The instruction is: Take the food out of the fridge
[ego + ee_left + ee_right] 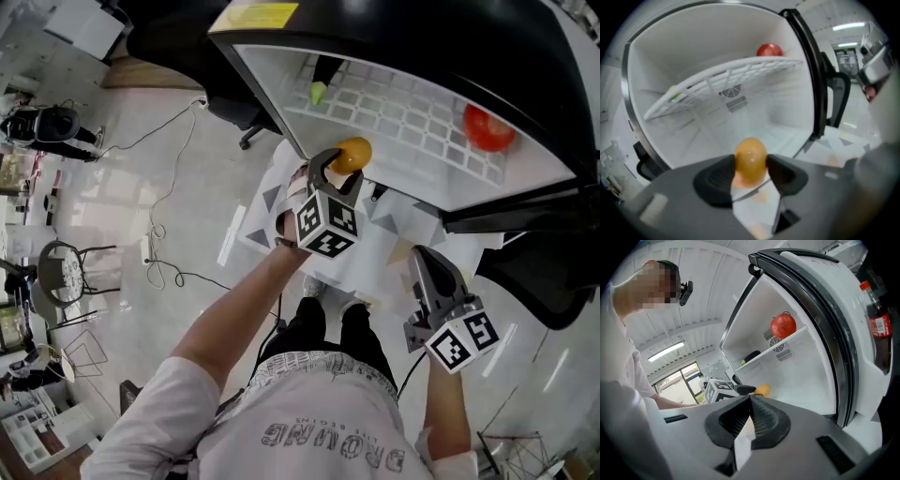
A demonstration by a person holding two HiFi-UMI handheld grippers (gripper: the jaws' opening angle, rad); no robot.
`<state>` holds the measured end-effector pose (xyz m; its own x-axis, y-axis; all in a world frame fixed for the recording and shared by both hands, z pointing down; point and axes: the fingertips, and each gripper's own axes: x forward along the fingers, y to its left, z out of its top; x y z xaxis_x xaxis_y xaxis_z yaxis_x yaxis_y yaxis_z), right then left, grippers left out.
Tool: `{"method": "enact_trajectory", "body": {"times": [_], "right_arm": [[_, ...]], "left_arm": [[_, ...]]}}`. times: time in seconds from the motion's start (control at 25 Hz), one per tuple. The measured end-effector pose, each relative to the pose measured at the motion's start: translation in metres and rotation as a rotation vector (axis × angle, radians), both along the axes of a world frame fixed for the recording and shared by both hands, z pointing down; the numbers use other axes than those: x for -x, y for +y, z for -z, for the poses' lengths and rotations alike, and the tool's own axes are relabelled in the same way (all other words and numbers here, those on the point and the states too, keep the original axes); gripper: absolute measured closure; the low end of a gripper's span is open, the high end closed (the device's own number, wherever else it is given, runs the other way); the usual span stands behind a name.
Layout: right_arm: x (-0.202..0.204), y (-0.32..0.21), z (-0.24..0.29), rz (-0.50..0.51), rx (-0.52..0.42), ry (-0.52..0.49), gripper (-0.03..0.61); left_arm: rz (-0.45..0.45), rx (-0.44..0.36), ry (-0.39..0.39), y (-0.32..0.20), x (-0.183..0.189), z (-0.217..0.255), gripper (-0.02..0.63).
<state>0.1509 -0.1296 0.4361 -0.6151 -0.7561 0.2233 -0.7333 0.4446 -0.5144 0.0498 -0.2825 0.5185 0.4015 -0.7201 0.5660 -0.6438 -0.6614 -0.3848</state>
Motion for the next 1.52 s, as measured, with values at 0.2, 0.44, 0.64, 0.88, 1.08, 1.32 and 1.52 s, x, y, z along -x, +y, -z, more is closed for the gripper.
{"method": "enact_trajectory", "body": {"times": [0.2,0.44,0.64,0.88,1.08,1.32,1.52], "right_arm": [[0.010,0.001,0.010,-0.027,-0.017,0.014,0.591],[0.021,0.001,0.028,-0.062,-0.046,0.042,0.591],[0.029,0.000,0.042,-0.100,-0.071,0.061,0.591],[0.038,0.005,0.055,-0.149,-0.090,0.074,0.591],[0.042,0.010,0.061,-0.187,-0.106,0.081,0.591],[0.046,0.015,0.066,-0.214,-0.118,0.084,0.591],[0.049,0.017,0.071,-0.225,-0.132,0.084,0.591]], "left_arm": [[-0.030,-0.007,0.053,0.017,0.012,0.019,0.393],[-0.065,-0.011,0.124,0.036,0.025,0.041,0.393],[-0.099,-0.018,0.186,0.052,0.038,0.059,0.393],[-0.162,-0.010,0.243,0.073,0.055,0.071,0.393],[-0.186,-0.025,0.289,0.085,0.070,0.084,0.393],[-0.243,-0.059,0.355,0.101,0.077,0.109,0.393],[-0.280,-0.080,0.387,0.112,0.084,0.125,0.393]]}}
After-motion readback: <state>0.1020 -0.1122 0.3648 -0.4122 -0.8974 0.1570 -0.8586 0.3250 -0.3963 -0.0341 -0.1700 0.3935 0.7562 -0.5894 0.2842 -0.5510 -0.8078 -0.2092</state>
